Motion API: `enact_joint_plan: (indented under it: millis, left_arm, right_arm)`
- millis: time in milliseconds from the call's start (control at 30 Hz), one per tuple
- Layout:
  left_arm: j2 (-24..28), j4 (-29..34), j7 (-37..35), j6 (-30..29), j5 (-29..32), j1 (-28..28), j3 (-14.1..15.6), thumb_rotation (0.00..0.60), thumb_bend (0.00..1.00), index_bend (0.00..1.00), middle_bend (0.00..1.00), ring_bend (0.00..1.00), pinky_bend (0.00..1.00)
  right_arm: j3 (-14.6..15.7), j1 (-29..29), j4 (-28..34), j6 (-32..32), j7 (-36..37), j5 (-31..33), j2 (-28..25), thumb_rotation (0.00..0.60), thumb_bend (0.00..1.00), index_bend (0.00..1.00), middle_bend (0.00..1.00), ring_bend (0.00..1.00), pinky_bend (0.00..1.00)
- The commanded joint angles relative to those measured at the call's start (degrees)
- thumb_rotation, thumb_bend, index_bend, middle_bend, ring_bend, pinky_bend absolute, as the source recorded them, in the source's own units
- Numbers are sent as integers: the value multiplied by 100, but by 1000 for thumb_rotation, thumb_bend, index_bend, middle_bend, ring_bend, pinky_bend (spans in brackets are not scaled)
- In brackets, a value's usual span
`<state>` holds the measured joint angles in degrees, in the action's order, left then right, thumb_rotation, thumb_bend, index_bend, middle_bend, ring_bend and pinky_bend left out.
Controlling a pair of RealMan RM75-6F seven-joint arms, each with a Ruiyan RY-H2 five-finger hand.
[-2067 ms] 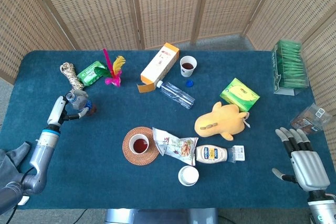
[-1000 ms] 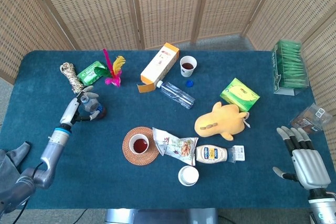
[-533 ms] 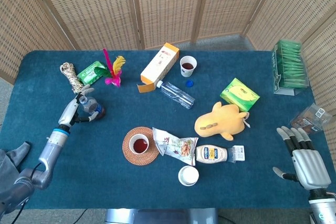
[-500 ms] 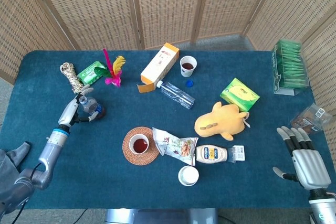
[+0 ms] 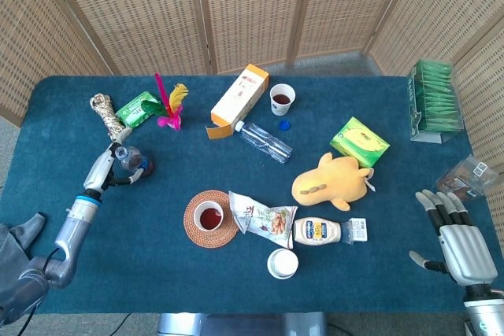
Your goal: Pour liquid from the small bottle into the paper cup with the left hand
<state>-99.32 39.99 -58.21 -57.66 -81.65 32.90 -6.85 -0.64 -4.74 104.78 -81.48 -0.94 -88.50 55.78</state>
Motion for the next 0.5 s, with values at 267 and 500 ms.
enact_joint_plan:
  millis: [267,500]
  left_arm:
    - [-78,-121,-24,41,27,-17,-1,600,382,0,0,0,0]
    - [-108,-199,-98,84,18,-10,9,600,212,0,0,0,0]
  right_arm:
    - [1,-14,-3,30,-37,10,8,600,0,0,0,0,0]
    - [7,-16,-3,33,-57,-2,15,600,0,0,0,0,0]
